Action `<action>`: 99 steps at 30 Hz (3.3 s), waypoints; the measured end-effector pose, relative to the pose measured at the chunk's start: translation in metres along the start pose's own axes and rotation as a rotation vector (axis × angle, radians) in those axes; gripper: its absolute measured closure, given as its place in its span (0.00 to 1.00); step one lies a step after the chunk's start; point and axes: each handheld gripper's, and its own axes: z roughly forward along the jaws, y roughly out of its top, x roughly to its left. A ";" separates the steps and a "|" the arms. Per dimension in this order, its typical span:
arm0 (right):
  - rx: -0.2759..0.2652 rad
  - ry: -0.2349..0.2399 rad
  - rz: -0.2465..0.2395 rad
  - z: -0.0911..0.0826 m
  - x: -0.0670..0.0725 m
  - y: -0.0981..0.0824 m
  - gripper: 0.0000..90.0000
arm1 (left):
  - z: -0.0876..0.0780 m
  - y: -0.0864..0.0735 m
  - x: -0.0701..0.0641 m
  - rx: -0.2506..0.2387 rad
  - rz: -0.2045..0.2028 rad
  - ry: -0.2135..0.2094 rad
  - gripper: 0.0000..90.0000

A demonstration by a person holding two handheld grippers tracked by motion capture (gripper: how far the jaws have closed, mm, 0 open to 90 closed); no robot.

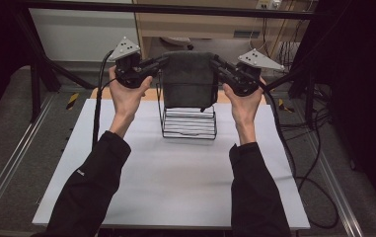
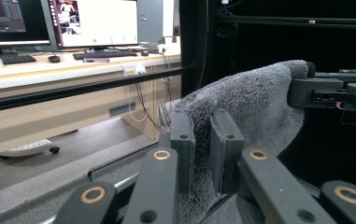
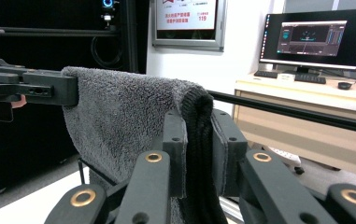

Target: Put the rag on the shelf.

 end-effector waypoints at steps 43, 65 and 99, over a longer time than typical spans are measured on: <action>0.104 0.113 0.015 -0.024 0.009 -0.024 0.86 | -0.029 0.005 -0.003 0.149 -0.068 -0.045 0.93; 0.156 0.160 -0.016 -0.035 0.014 -0.035 0.71 | -0.009 -0.021 -0.007 0.280 -0.082 -0.108 1.00; 0.290 0.107 0.073 -0.020 0.004 -0.074 1.00 | 0.008 -0.076 -0.014 0.357 -0.016 -0.059 0.99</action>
